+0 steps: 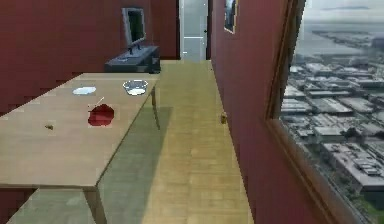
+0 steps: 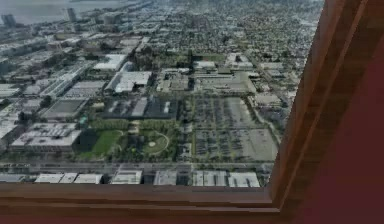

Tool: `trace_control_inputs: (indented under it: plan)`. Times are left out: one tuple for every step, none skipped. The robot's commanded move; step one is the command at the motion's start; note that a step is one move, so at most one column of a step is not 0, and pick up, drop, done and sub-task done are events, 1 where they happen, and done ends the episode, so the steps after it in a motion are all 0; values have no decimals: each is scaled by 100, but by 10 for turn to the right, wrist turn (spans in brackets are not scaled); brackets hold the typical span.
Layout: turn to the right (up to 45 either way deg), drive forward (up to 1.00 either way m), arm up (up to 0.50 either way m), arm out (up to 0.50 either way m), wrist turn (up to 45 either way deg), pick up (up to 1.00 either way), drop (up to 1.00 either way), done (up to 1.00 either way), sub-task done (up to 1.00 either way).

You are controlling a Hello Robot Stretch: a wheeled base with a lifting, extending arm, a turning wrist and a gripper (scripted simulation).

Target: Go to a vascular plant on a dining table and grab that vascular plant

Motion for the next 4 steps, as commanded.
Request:
trace_control_inputs:
  plan:
    - [0,75,0,0,0,0,0,0,0]
    - [-450,0,0,0,0,0,0,0,0]
    - [-450,0,0,0,0,0,0,0,0]
    - [-450,0,0,0,0,0,0,0,0]
